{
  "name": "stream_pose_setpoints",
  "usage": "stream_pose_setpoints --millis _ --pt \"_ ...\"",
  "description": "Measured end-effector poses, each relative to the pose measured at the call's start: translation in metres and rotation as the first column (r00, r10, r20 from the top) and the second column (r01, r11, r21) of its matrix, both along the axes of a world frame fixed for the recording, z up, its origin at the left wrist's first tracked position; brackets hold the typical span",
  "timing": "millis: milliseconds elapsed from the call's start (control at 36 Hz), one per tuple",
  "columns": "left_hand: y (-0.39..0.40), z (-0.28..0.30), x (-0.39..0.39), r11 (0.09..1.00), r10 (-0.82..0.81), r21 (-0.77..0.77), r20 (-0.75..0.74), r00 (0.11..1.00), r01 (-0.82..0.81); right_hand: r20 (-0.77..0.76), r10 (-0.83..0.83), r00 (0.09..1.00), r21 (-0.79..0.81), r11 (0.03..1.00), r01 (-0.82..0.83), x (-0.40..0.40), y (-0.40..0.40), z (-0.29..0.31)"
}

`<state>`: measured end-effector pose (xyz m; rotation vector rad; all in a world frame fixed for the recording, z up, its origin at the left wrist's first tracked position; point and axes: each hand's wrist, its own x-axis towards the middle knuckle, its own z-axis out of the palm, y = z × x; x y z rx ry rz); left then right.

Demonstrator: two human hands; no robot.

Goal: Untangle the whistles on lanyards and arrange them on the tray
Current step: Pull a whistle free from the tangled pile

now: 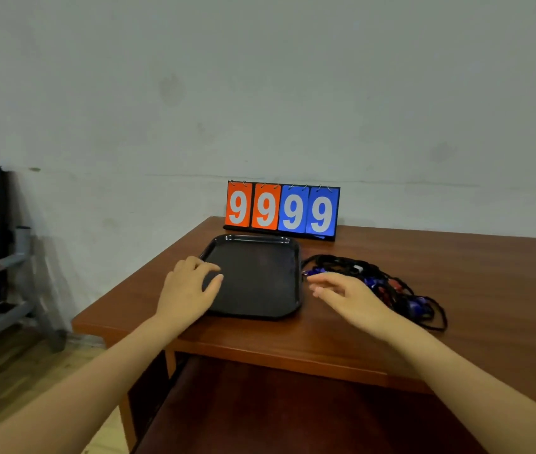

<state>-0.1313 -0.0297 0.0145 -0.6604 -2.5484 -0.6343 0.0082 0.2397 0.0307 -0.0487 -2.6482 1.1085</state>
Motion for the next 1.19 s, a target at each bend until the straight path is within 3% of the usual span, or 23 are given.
stream_pose_setpoints --millis 139,250,417,500,667,806,972,1111,1194 --pt "0.08 0.019 0.043 0.964 -0.266 0.014 0.129 0.955 0.266 -0.119 -0.084 0.989 0.035 0.995 0.089 0.026 0.05 0.028" --pt "0.14 0.016 0.077 0.922 -0.383 0.014 0.181 0.906 0.387 -0.141 -0.142 0.98 0.091 0.984 0.156 0.032 0.096 0.011" --pt "0.203 -0.008 0.078 0.91 -0.342 -0.165 0.225 0.912 0.381 -0.075 -0.007 0.997 0.417 0.908 0.037 0.027 0.124 -0.024" --pt "0.222 -0.014 0.07 0.908 -0.316 -0.23 0.17 0.933 0.35 -0.109 -0.051 0.993 0.423 0.901 0.092 0.02 0.136 -0.031" --pt "0.262 -0.003 0.052 0.908 -0.391 -0.026 0.308 0.867 0.419 -0.05 -0.3 0.953 0.513 0.81 0.283 0.0 0.167 -0.015" --pt "0.299 0.006 0.04 0.863 -0.503 0.299 0.424 0.753 0.408 -0.094 -0.499 0.862 0.299 0.812 0.502 -0.028 0.191 -0.005" --pt "0.318 -0.001 0.031 0.662 -0.729 0.697 0.515 0.451 0.275 -0.209 -0.54 0.816 -0.062 0.84 0.54 -0.046 0.204 -0.018" --pt "0.322 0.001 0.021 0.518 -0.834 0.854 0.489 0.256 0.055 -0.199 -0.543 0.816 -0.272 0.831 0.486 -0.045 0.211 -0.019" --pt "0.315 0.012 0.016 0.511 -0.84 0.859 0.501 0.207 -0.003 -0.231 -0.521 0.821 -0.341 0.834 0.433 -0.042 0.207 -0.012"
